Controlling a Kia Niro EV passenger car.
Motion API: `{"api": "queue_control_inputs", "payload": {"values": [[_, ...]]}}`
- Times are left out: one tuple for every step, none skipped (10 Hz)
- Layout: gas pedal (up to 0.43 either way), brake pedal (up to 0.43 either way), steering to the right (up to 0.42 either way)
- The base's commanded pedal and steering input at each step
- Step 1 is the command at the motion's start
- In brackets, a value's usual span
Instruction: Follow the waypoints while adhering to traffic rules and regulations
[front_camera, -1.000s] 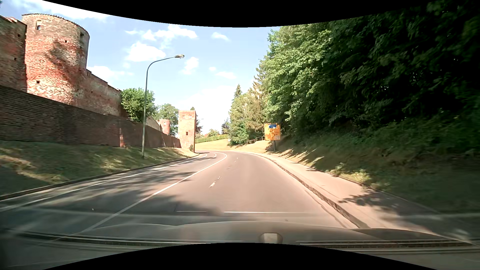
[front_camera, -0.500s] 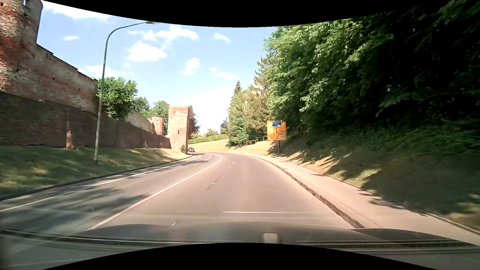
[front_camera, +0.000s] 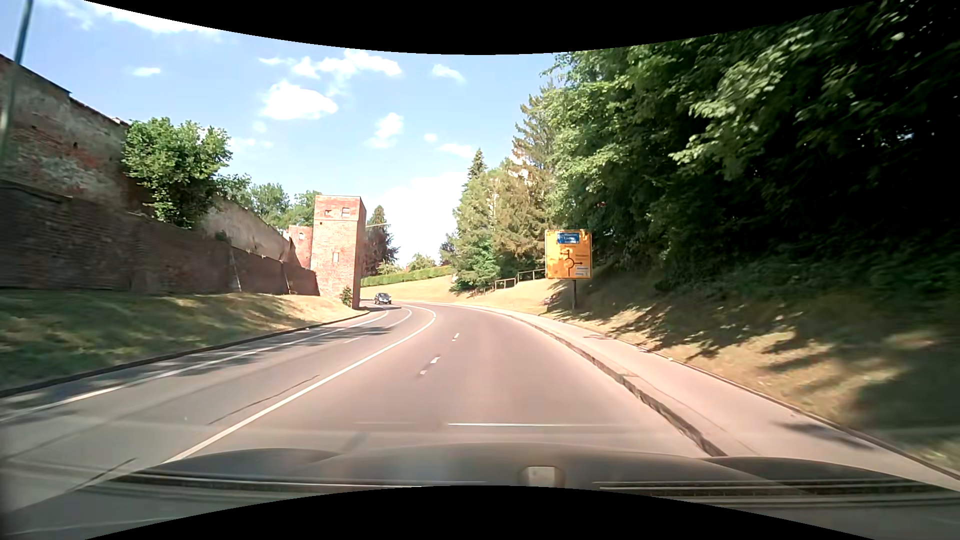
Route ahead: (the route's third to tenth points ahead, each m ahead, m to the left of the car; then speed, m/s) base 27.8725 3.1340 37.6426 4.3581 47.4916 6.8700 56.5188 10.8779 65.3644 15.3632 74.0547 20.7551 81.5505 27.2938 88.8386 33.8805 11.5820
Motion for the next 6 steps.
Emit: {"api": "queue_control_inputs", "payload": {"values": [[0.13,0.006,-0.016],[0.13,0.006,-0.017],[0.138,0.006,-0.016],[0.138,0.006,-0.015],[0.138,0.006,-0.014],[0.138,0.006,-0.015]]}}
